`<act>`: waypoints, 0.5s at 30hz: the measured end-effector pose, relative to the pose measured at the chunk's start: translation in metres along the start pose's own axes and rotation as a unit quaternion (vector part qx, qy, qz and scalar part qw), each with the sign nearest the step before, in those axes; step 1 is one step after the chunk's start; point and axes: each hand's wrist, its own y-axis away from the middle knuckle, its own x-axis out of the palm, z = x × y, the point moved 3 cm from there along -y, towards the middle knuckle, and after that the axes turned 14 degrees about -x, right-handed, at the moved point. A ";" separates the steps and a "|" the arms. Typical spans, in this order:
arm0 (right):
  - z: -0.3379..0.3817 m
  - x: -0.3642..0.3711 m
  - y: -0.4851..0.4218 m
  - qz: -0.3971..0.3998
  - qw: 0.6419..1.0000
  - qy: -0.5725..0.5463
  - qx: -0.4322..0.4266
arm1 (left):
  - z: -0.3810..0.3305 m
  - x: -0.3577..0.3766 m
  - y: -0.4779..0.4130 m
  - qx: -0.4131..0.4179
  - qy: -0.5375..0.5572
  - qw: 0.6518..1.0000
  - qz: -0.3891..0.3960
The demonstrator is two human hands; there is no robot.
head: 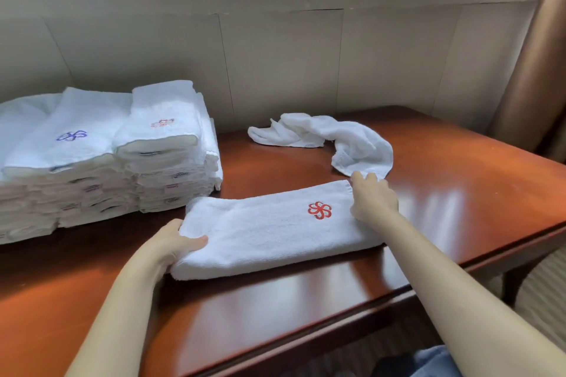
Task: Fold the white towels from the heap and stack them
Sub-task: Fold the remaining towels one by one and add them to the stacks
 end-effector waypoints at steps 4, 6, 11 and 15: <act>0.048 0.008 -0.006 -0.031 0.981 -0.068 -0.177 | 0.011 -0.036 0.001 -0.004 -0.003 0.999 -0.036; 0.069 0.023 -0.008 0.036 0.971 -0.117 -0.206 | 0.022 -0.061 0.001 -0.013 0.022 0.987 -0.159; 0.094 0.033 -0.013 0.064 0.966 -0.136 -0.210 | 0.052 -0.077 0.001 -0.080 0.078 0.964 -0.243; 0.101 0.019 -0.014 0.195 0.959 -0.087 -0.186 | 0.066 -0.065 0.002 -0.089 0.198 0.968 -0.128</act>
